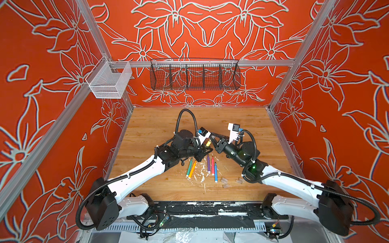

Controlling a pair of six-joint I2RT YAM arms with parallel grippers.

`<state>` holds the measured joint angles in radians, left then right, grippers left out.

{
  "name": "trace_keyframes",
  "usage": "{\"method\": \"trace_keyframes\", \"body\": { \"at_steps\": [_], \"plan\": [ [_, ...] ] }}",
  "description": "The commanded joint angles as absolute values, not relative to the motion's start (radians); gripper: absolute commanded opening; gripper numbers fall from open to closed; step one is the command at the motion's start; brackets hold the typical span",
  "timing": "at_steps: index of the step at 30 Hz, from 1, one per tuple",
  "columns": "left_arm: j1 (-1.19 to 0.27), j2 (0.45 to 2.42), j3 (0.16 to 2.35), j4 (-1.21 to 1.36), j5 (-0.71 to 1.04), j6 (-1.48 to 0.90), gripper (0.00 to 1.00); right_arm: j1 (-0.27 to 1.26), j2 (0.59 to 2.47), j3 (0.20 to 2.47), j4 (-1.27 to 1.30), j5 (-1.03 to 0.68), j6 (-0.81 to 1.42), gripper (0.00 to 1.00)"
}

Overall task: Insert the pens into the pen caps
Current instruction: 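Open the right gripper and withdraw it from the capped marker, then lower the capped yellow marker to the table and release it with the left gripper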

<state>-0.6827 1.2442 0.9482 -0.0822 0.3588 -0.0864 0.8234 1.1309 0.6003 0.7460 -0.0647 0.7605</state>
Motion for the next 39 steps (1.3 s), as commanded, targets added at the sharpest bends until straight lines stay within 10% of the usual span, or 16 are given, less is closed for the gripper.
{"method": "trace_keyframes", "body": {
  "at_steps": [1, 6, 15, 28, 39],
  "plan": [
    [-0.522, 1.23, 1.024, 0.278, 0.022, -0.267, 0.0, 0.986, 1.105, 0.535, 0.607, -0.399, 0.799, 0.0],
    [-0.522, 1.215, 1.0, 0.224, -0.017, -0.273, 0.0, 0.996, 1.046, 0.591, 0.385, -0.231, 0.767, 0.02],
    [-0.522, 1.161, 0.874, -0.172, -0.148, -0.53, 0.0, 0.902, 0.9, 0.725, -0.024, 0.103, 0.647, 0.4],
    [-0.512, 1.268, 0.737, -0.351, -0.264, -0.511, 0.0, 0.775, 0.774, 0.602, -0.102, 0.555, 0.397, 0.49],
    [-0.486, 1.517, 0.854, -0.408, -0.213, -0.539, 0.0, 0.734, 0.911, 0.65, -0.146, 0.546, 0.438, 0.51]
  ]
}}
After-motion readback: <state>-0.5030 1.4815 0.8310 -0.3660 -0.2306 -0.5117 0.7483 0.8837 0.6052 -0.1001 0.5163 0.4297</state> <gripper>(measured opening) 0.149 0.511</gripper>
